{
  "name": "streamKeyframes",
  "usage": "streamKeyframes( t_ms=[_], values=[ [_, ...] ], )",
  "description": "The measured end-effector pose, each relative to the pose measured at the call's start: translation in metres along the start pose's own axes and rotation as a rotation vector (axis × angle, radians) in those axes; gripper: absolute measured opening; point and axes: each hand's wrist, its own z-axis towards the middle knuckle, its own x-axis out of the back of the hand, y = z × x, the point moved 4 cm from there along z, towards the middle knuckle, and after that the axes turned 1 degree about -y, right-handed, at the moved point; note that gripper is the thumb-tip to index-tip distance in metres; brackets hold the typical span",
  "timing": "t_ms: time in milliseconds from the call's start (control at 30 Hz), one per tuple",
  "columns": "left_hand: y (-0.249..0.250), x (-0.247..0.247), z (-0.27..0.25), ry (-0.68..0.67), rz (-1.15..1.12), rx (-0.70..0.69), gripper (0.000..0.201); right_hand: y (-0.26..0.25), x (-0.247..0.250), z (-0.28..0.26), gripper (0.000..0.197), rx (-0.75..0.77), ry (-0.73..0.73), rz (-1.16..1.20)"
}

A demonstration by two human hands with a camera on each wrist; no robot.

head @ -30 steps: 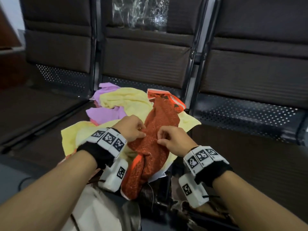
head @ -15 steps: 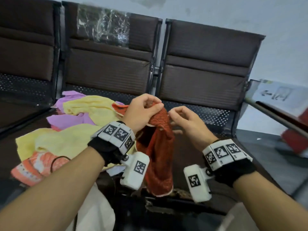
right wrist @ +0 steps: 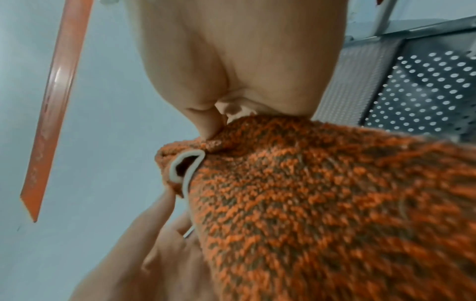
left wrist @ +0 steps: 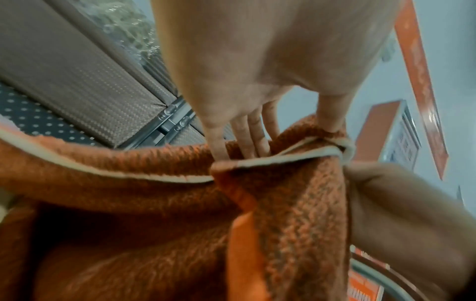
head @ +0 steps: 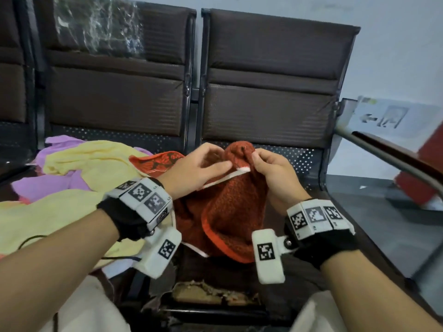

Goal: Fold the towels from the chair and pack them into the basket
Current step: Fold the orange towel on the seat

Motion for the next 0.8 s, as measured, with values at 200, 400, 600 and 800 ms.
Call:
streamKeyframes(
  t_ms=[200, 400, 600, 800],
  values=[
    [-0.028, -0.010, 0.011, -0.116, 0.169, -0.054, 0.018, 0.015, 0.015, 0.009, 0.025, -0.146, -0.008, 0.183],
    [-0.040, -0.017, 0.012, -0.051, 0.349, -0.083, 0.007, 0.029, 0.036, 0.009, 0.022, -0.261, 0.112, 0.019],
    [-0.042, -0.024, 0.004, -0.146, 0.576, -0.127, 0.018, 0.022, 0.022, 0.002, 0.025, -0.222, -0.057, 0.072],
    [-0.023, -0.004, -0.004, -0.078, 0.455, -0.078, 0.014, 0.020, 0.035, 0.000, 0.020, -0.225, 0.114, 0.007]
  ],
)
